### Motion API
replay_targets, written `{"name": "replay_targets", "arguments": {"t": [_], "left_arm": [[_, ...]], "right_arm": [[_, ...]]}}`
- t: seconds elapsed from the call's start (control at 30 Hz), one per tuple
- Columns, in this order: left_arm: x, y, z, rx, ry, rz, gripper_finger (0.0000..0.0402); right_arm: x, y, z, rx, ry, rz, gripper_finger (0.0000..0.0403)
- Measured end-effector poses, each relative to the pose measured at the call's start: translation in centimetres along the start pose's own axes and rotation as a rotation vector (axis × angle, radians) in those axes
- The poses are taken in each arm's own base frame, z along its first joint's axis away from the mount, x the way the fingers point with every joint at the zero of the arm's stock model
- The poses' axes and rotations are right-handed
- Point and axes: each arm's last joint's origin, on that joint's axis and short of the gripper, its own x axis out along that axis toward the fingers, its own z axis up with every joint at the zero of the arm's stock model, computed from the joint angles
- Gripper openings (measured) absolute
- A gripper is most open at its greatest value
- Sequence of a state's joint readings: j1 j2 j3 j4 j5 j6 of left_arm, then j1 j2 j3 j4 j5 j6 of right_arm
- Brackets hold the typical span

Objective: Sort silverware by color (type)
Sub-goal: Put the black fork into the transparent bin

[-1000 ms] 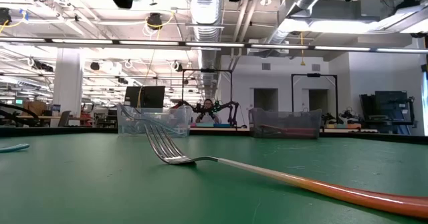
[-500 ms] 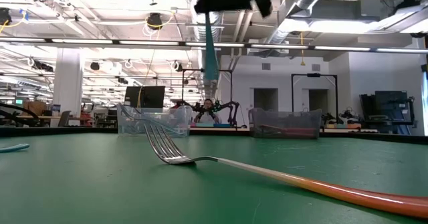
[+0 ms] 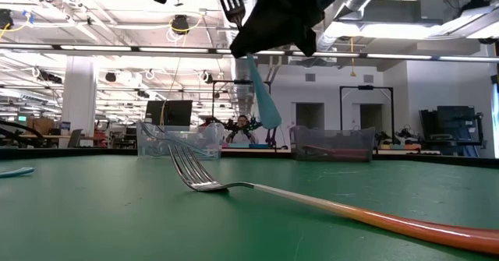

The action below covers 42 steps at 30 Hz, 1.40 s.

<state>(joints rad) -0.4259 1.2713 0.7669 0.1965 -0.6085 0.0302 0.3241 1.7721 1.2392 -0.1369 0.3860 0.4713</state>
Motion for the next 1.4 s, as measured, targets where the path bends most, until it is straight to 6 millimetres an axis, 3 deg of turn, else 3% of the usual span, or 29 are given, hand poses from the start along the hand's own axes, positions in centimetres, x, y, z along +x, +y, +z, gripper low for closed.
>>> {"name": "replay_targets", "arguments": {"t": [0.23, 0.63, 0.73, 0.97, 1.2, 1.4], "left_arm": [[0.7, 0.8, 0.8, -0.006, 0.008, -0.047, 0.0156], [1.2, 1.3, 0.4, -0.026, 0.036, -0.165, 0.0015], [1.2, 1.4, 0.4, -0.034, 0.037, -0.158, 0.0005], [1.2, 2.2, -0.2, -0.004, 0.101, 0.131, 0.0000], [1.1, 4.4, -1.4, -0.065, 0.154, 0.435, 0.0000], [-0.1, 7.0, -5.0, -0.244, 0.144, 0.560, 0.0000]], "right_arm": [[0.0, 0.0, -0.1, 0.023, 0.019, 0.018, 0.0017], [0.1, -0.2, 0.0, 0.029, 0.029, 0.032, 0.0019], [0.1, -0.1, 0.0, 0.035, 0.024, 0.038, 0.0024], [0.1, -0.2, 0.2, 0.073, -0.039, -0.048, 0.0081], [-0.6, -0.6, 0.1, 0.109, -0.071, -0.183, 0.0150], [-1.2, -0.1, -0.5, 0.077, -0.069, -0.227, 0.0183]]}}
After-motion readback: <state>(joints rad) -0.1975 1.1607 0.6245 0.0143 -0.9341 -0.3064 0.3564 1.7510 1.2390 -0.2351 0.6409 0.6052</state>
